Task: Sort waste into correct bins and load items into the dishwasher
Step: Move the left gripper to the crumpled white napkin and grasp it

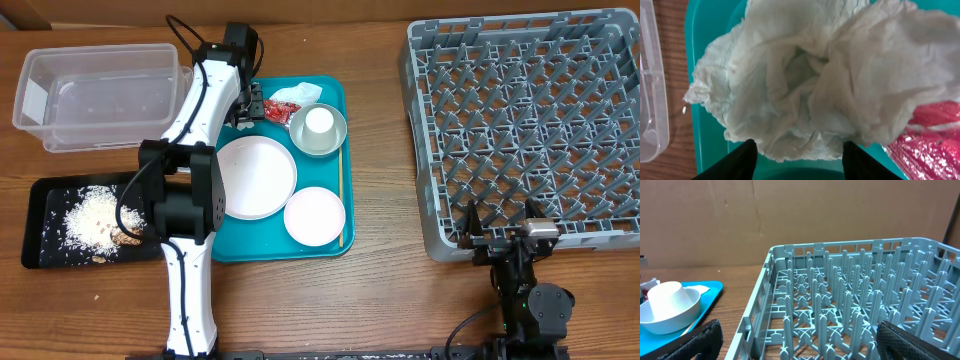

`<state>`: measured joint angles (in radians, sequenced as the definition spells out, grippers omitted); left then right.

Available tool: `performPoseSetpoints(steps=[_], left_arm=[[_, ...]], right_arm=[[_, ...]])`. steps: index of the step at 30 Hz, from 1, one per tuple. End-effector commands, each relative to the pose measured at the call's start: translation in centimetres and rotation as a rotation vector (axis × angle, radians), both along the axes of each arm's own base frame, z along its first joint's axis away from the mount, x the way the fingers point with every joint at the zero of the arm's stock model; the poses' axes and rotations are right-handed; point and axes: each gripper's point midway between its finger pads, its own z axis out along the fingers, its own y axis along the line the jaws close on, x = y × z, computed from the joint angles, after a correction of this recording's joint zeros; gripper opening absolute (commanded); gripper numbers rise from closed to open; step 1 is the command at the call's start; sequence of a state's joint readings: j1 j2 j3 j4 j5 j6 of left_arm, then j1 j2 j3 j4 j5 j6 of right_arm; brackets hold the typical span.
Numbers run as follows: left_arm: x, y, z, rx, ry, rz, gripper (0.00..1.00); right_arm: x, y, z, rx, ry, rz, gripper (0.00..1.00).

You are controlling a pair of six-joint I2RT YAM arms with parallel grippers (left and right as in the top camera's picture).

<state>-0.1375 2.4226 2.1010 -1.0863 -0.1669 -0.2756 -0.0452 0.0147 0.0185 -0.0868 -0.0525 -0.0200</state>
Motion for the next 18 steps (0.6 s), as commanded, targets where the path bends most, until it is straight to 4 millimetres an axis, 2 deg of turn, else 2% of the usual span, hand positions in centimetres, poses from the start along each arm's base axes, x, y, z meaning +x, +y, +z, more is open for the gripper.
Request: performPoseSetpoints(steps=[1,3,4,5,6,11,13,18], left_arm=[[0.7,0.0,0.5,0.025,-0.026,-0.027,0.49],[0.9,0.0,0.5,0.024,-0.033,-0.026,0.36],[0.9,0.0,0.5,0.024,-0.033,-0.026,0.26],[0.9,0.0,0.5,0.024,-0.033,-0.026,0.08],[0.9,0.0,0.5,0.024,-0.032,-0.026,0.04],[0.5,0.0,1.2,0.025,-0.017,-0.028,0.04],[0.6,-0.1,2.6,0.025,-0.021,-0.029,0.04],[1.2,-0.7,7.5,-0.013,-0.068,-0.016,0.04]], right_arm=[[0.0,-0.1,-0.1,-0.003,-0.007,-0.002,1.0],[0.0,-0.1,-0.1,-0.003,-0.007,-0.002,1.0],[0.0,-0.1,-0.1,-0.003,-0.007,-0.002,1.0],[0.0,-0.1,-0.1,-0.003,-0.007,-0.002,1.0],[0.0,-0.1,-0.1,-0.003,-0.007,-0.002,1.0],[0.0,-0.1,-0.1,-0.003,-0.007,-0.002,1.0],[0.0,-0.1,-0.1,-0.003,-0.007,-0.002,1.0],[0.0,-0.1,-0.1,-0.003,-0.007,-0.002,1.0]])
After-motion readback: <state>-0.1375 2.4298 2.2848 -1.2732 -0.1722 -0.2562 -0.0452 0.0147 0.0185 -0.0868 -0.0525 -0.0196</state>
